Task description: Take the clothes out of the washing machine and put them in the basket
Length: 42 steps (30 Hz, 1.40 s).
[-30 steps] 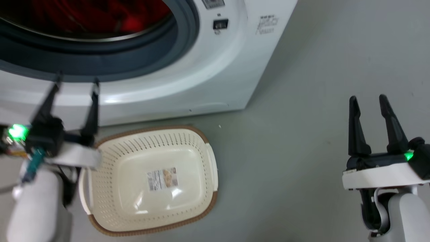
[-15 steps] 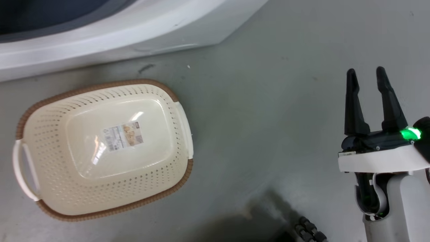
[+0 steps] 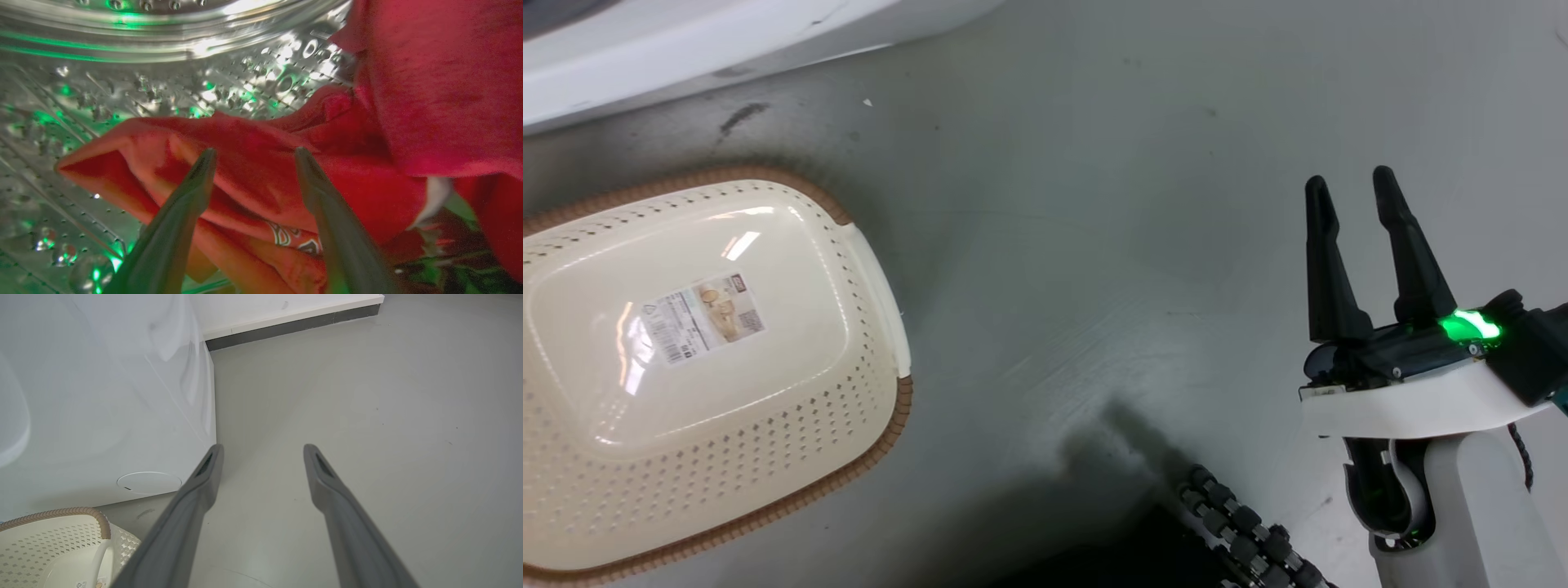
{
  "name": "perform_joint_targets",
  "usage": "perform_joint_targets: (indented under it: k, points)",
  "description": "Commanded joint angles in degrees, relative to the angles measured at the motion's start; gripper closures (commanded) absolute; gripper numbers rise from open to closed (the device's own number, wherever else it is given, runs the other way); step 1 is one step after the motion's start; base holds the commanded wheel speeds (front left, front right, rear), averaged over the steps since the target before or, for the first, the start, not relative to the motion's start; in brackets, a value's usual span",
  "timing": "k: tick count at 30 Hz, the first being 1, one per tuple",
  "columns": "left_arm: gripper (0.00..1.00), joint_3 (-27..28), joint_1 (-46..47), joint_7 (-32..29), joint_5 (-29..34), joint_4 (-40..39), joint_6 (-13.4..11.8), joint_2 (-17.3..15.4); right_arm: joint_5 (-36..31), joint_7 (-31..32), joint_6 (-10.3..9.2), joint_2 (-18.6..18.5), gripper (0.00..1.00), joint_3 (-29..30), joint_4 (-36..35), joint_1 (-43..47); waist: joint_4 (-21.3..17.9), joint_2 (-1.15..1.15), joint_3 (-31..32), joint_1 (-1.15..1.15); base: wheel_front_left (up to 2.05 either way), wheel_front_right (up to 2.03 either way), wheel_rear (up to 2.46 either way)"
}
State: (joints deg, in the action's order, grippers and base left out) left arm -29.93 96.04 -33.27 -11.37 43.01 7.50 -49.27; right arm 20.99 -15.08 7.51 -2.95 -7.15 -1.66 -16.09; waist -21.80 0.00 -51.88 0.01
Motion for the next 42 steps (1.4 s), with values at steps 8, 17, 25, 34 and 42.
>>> perform_joint_targets:
  k: [8, 17, 25, 34, 42]
  points:
    - [0.00, -6.4, 8.2, -10.6, -2.0, 1.9, -0.1, -4.8, 1.5, -0.1, -0.05, 0.1, 0.00, -2.3, -1.7, 0.8, -3.9, 0.00, -3.7, -0.01, 0.00, 0.00, 0.00]
    - [0.00, -10.2, 10.8, -13.5, -4.8, 2.5, -0.1, -6.6, 1.2, -0.1, -0.04, 0.1, 0.00, -1.6, -3.3, 1.8, -3.5, 0.00, -5.1, -0.01, 0.00, 0.00, 0.00]
    - [1.00, -10.6, 11.3, -13.6, -7.1, 4.3, -0.2, -6.2, 1.0, -0.1, -0.04, 0.1, 0.00, -1.8, -4.3, 1.3, -3.0, 0.00, -5.8, -0.01, 0.00, 0.00, 0.00]
    - [1.00, -10.8, 12.5, -9.3, -8.3, 4.5, -0.1, -4.9, 0.6, -0.1, -0.05, 0.1, 0.00, -1.4, -4.0, -0.8, -2.7, 0.00, -5.7, -0.01, 0.00, 0.00, 0.00]
    - [1.00, -10.4, 9.0, 2.6, -10.1, 6.5, -0.7, -1.2, -1.9, -0.1, -0.04, 0.1, 0.00, 1.1, -2.6, -1.6, -0.5, 0.00, -2.0, -0.01, 0.00, 0.00, 0.00]
